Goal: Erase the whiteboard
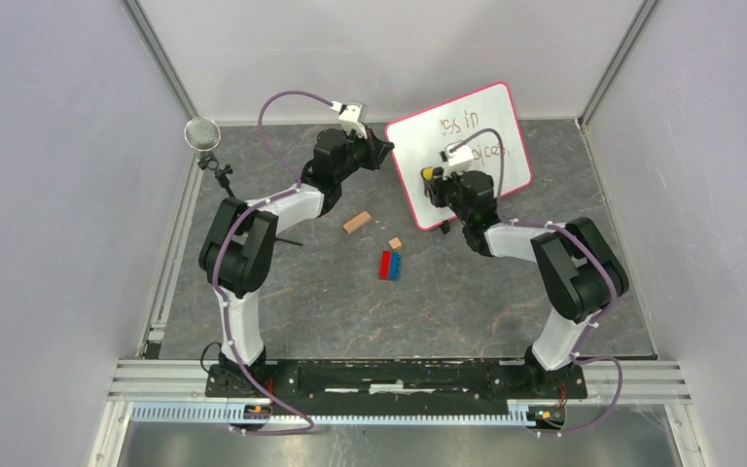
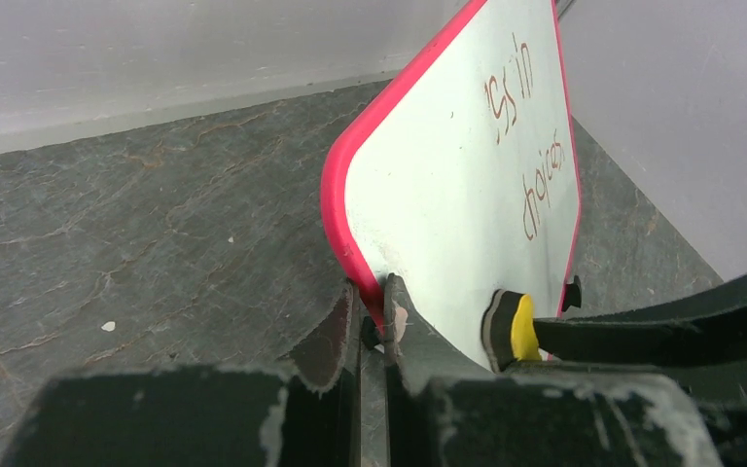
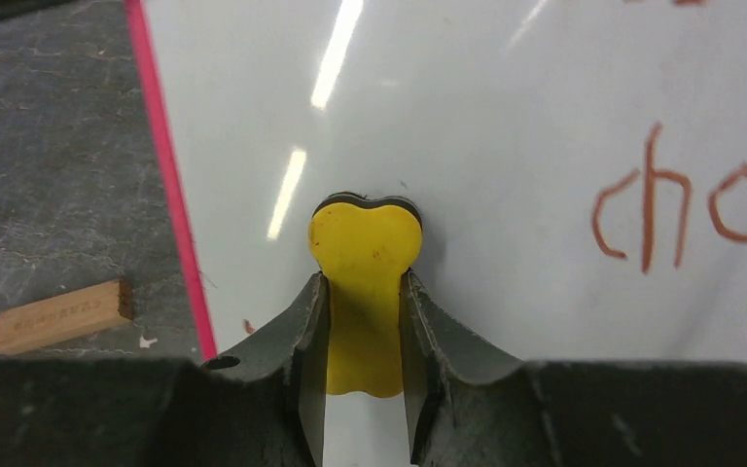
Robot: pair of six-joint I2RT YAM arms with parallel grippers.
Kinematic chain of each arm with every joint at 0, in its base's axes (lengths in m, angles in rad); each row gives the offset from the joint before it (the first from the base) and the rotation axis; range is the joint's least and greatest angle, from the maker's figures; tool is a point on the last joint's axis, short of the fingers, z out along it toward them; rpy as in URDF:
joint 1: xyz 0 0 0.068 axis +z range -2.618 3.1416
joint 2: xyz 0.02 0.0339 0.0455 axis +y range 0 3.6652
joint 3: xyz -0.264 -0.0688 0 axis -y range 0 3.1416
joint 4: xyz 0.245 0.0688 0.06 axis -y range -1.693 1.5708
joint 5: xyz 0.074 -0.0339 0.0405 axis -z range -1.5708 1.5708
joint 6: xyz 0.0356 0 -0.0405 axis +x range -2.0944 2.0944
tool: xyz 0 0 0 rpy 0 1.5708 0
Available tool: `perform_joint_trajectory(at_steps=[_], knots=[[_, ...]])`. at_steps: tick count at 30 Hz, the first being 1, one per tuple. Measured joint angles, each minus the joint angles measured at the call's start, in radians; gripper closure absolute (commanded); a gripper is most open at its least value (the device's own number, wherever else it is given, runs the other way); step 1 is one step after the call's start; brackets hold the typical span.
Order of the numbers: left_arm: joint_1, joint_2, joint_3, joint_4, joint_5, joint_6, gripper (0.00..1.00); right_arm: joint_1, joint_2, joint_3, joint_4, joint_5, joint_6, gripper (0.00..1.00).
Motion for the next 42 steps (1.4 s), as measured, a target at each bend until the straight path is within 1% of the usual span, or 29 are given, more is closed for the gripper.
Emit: perform_joint_trajectory(at_steps=[5, 9, 13, 17, 20, 23, 31, 34, 39, 42], knots=[[-0.003, -0.004, -0.002, 0.0, -0.004, 0.0, 0.98, -0.089, -0.023, -0.065, 0.005, -0.043, 0.071, 1.0], [-0.004, -0.005, -0.002, -0.001, -0.006, 0.0, 0.98, -0.097, -0.025, -0.066, 0.001, -0.053, 0.087, 1.0], [-0.005, -0.006, -0.002, -0.002, -0.006, 0.0, 0.98, -0.053, -0.034, -0.066, -0.009, -0.018, 0.071, 1.0], [-0.006, -0.009, -0.003, -0.002, -0.009, 0.002, 0.98, 0.047, -0.036, -0.052, -0.034, 0.003, 0.04, 1.0], [-0.006, -0.01, -0.003, -0.002, -0.015, 0.003, 0.98, 0.105, -0.014, -0.001, -0.051, 0.0, 0.023, 1.0], [-0.006, -0.01, -0.005, -0.004, -0.024, 0.003, 0.98, 0.119, -0.002, 0.037, -0.069, 0.002, 0.014, 1.0], [-0.008, -0.01, -0.005, -0.007, -0.029, 0.003, 0.98, 0.122, -0.003, 0.035, -0.082, 0.044, 0.0, 1.0], [-0.008, -0.01, -0.005, -0.008, -0.028, 0.003, 0.98, 0.096, -0.018, -0.005, -0.078, 0.032, 0.015, 1.0], [-0.011, -0.01, -0.005, -0.005, -0.025, 0.003, 0.98, -0.02, -0.065, -0.117, -0.072, -0.002, 0.068, 1.0], [-0.013, -0.01, -0.005, -0.001, -0.024, 0.003, 0.98, -0.045, -0.072, -0.126, -0.081, -0.008, 0.075, 1.0]])
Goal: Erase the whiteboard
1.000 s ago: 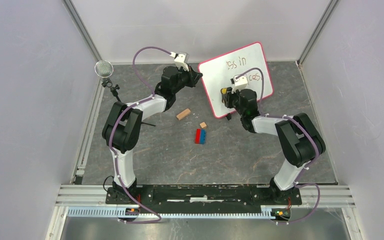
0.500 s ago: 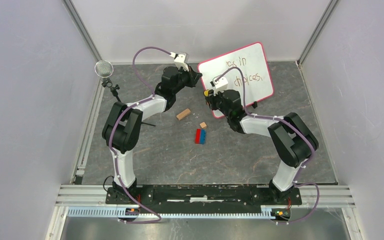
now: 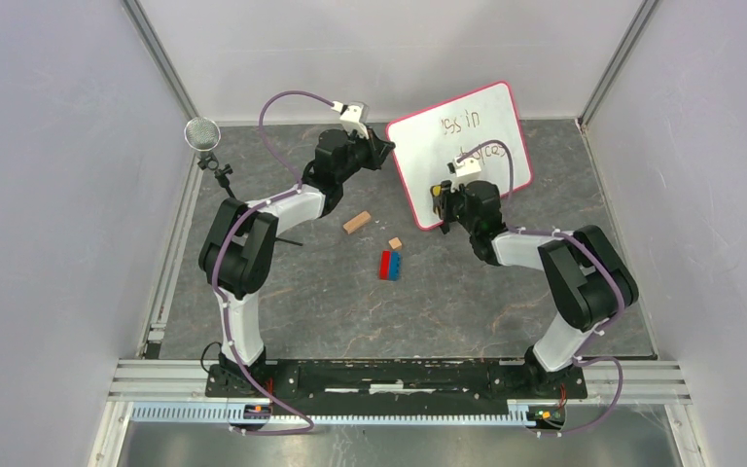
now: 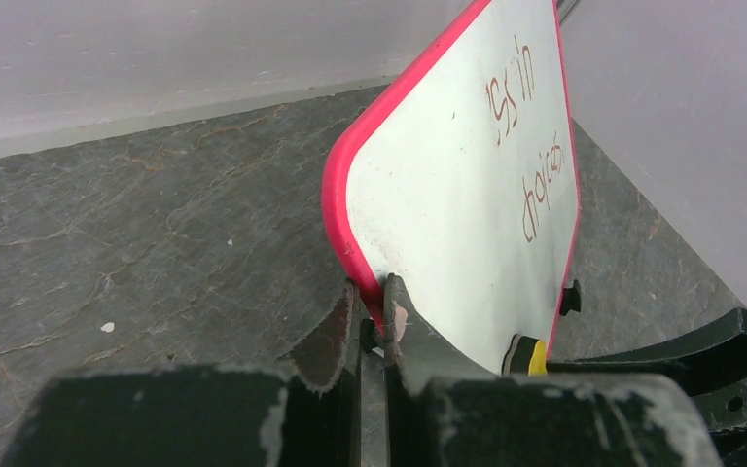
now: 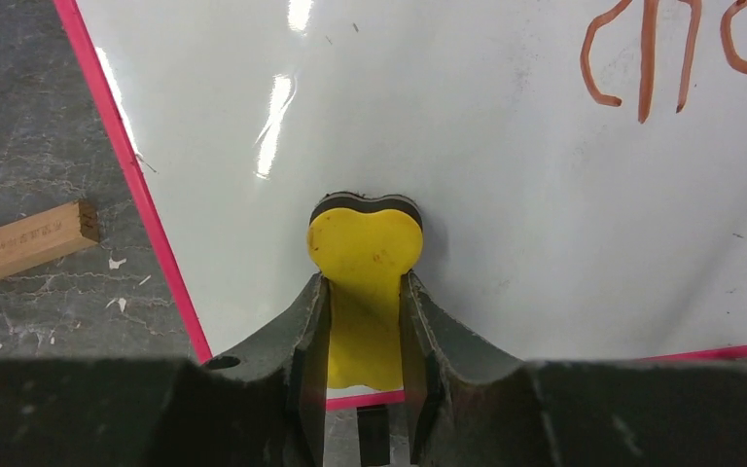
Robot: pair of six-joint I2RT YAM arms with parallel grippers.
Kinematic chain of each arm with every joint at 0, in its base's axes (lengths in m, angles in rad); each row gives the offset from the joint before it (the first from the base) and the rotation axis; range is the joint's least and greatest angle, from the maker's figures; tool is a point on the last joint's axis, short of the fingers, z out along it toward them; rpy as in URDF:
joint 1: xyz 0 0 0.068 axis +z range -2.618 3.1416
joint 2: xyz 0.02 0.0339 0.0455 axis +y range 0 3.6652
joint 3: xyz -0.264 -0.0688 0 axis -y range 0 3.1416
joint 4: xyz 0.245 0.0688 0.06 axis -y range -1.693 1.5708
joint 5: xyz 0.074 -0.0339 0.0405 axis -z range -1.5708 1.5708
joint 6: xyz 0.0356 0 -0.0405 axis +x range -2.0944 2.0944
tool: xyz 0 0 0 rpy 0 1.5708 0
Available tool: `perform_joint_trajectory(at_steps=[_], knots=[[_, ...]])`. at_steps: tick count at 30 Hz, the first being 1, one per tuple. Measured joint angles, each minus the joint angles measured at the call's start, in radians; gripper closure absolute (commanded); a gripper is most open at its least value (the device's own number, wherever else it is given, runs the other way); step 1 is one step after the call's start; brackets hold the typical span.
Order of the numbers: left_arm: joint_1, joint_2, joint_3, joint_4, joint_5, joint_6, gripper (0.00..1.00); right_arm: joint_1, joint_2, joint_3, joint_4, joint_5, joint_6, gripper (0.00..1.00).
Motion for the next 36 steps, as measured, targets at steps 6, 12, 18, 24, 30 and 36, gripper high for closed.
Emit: perform_joint_trajectory(at_steps=[6, 12, 18, 24, 30, 36], knots=[[-0.002, -0.001, 0.0, -0.001, 0.001, 0.0, 0.74, -0.002, -0.017, 0.026, -0.045, 0.017, -0.006, 1.0], [-0.016, 0.0, 0.0, -0.022, 0.051, 0.003, 0.52, -0.002, -0.016, 0.179, -0.057, 0.054, 0.035, 1.0], [-0.031, 0.013, 0.0, -0.023, 0.105, -0.004, 0.5, -0.002, -0.002, 0.244, 0.028, 0.058, 0.05, 1.0], [-0.033, 0.038, 0.0, -0.027, 0.127, -0.024, 0.48, -0.002, 0.111, 0.275, 0.031, 0.035, 0.05, 1.0], [-0.034, 0.058, -0.003, -0.023, 0.13, -0.075, 0.42, -0.003, 0.119, 0.284, 0.033, 0.019, 0.05, 1.0], [-0.029, 0.058, -0.082, 0.052, 0.13, -0.142, 0.41, -0.003, 0.119, 0.284, 0.033, 0.015, 0.05, 1.0]])
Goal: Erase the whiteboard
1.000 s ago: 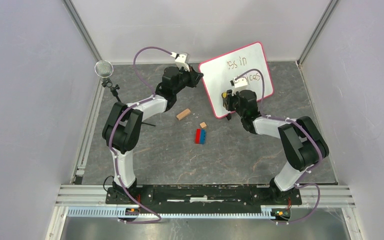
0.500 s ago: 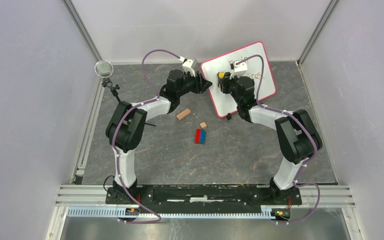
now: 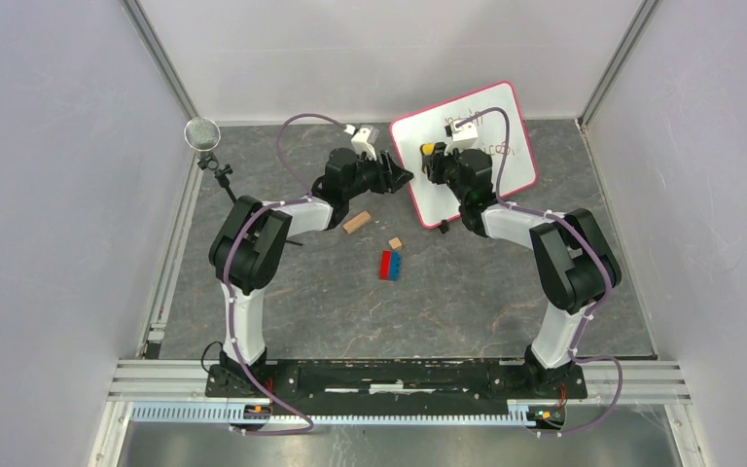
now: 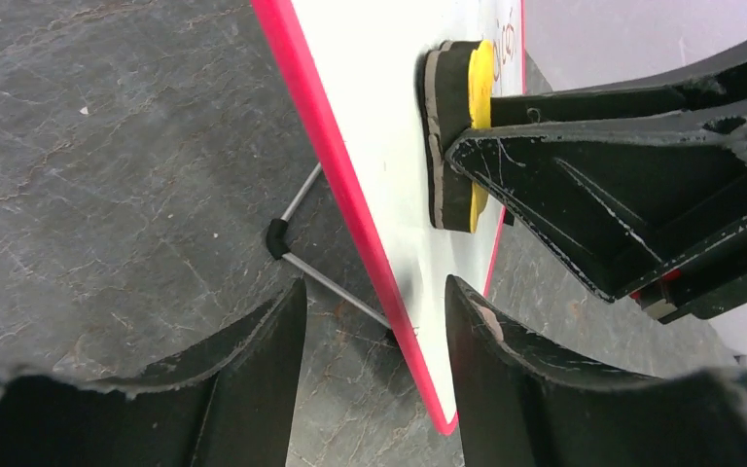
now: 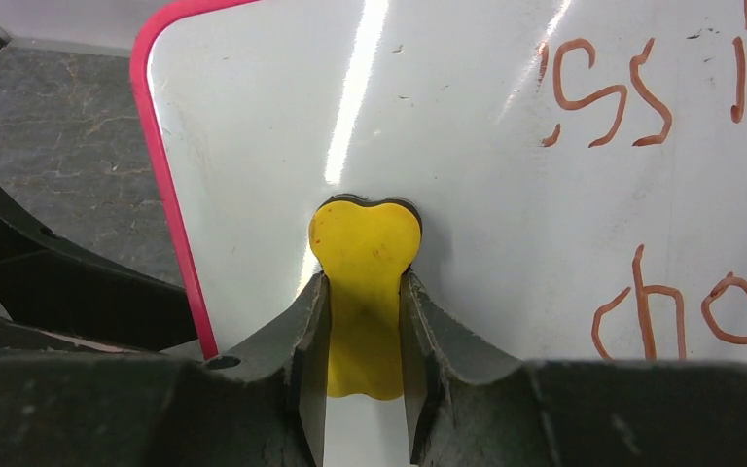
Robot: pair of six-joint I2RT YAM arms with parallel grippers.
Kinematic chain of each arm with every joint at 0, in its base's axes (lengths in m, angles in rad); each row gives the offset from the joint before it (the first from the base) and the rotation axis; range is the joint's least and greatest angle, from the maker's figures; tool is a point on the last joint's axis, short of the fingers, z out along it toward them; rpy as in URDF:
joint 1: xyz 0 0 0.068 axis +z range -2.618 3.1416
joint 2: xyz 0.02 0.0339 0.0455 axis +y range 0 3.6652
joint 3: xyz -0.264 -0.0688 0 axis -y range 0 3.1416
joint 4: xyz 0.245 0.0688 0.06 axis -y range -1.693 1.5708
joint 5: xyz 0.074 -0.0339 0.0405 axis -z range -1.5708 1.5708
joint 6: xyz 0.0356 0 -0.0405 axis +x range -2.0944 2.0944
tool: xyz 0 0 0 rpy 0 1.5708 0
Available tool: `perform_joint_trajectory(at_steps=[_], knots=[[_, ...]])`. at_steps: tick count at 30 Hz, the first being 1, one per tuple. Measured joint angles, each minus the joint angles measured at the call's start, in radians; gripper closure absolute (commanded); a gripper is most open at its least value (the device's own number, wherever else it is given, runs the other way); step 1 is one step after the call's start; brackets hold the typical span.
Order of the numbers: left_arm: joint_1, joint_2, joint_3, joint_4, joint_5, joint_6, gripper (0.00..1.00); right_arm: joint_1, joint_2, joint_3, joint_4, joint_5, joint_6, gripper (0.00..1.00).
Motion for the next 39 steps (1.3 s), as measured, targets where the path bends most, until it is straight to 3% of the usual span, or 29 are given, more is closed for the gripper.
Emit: perform_joint_trajectory(at_steps=[12, 22, 28, 39], knots=[[0.004, 0.066, 0.015, 0.092, 0.034, -0.126, 0.58, -0.003, 0.0, 0.0, 0.0, -0.018, 0.0, 1.0], [0.002, 0.081, 0.043, 0.064, 0.037, -0.146, 0.92, -0.006, 0.0, 0.0, 0.0, -0.032, 0.0, 1.0], [0.0, 0.068, 0.06, -0.001, 0.021, -0.146, 0.98, -0.042, -0.003, 0.0, 0.0, -0.049, 0.001, 1.0], [-0.005, 0.064, 0.09, -0.072, -0.005, -0.146, 0.98, -0.206, -0.001, -0.054, 0.0, -0.064, 0.061, 1.0]])
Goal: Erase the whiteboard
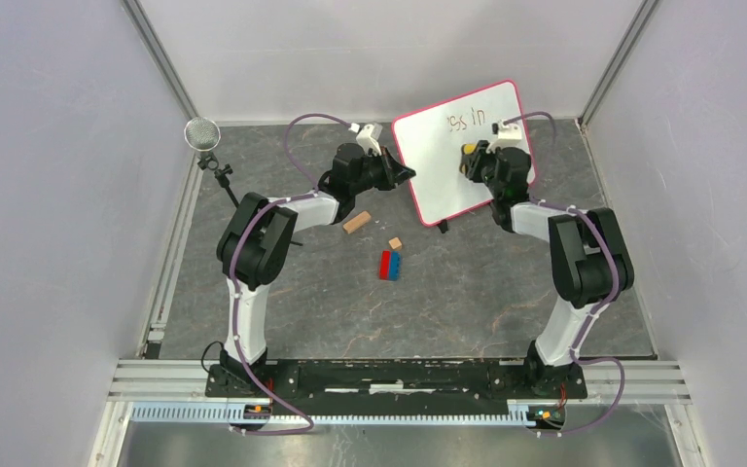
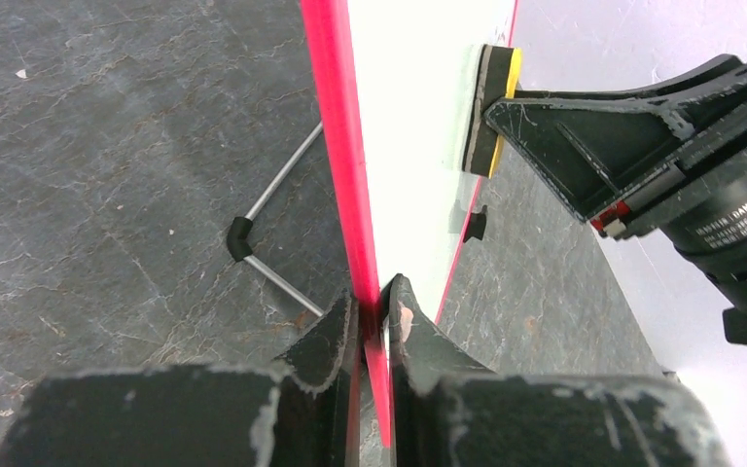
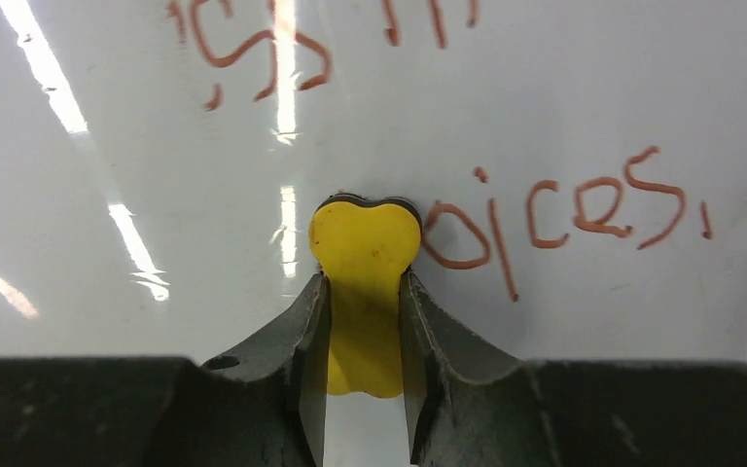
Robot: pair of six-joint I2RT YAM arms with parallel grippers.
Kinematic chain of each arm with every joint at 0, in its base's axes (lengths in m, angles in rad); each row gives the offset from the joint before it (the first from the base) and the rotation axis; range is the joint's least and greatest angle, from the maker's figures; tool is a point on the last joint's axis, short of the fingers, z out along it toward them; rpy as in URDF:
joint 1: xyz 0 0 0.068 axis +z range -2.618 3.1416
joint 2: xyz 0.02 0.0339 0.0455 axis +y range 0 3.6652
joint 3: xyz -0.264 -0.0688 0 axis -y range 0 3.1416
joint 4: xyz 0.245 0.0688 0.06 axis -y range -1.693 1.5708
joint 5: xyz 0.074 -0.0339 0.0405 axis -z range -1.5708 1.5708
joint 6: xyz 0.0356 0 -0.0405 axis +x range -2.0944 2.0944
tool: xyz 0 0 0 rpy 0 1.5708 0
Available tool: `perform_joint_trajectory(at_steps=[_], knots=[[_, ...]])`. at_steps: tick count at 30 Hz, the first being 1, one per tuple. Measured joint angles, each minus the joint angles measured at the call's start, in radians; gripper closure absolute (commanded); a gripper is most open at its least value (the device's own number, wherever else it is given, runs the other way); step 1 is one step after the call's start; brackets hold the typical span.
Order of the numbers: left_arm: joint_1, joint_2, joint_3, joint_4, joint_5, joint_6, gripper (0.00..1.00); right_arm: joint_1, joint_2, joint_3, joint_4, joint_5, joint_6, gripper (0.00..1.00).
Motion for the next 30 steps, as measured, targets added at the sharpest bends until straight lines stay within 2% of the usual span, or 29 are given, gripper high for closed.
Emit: perform_joint_trajectory(at_steps=[8, 13, 18, 23, 30], knots=[[-0.005, -0.006, 0.0, -0.016, -0.024, 0.0, 0.98, -0.113, 0.025, -0.021, 0.013, -0.049, 0.108, 1.0], [-0.005, -0.007, 0.002, -0.022, -0.024, 0.0, 0.98, -0.117, 0.029, -0.021, 0.009, -0.056, 0.117, 1.0], [-0.004, -0.007, 0.004, -0.027, -0.031, 0.0, 0.98, -0.074, 0.037, 0.022, -0.026, -0.022, 0.09, 1.0], [0.0, -0.007, 0.005, -0.03, -0.042, 0.0, 0.98, 0.047, 0.045, 0.111, -0.078, 0.018, 0.022, 1.0], [0.0, -0.008, 0.005, -0.032, -0.047, 0.0, 0.98, 0.15, 0.058, 0.202, -0.12, -0.014, -0.026, 1.0]])
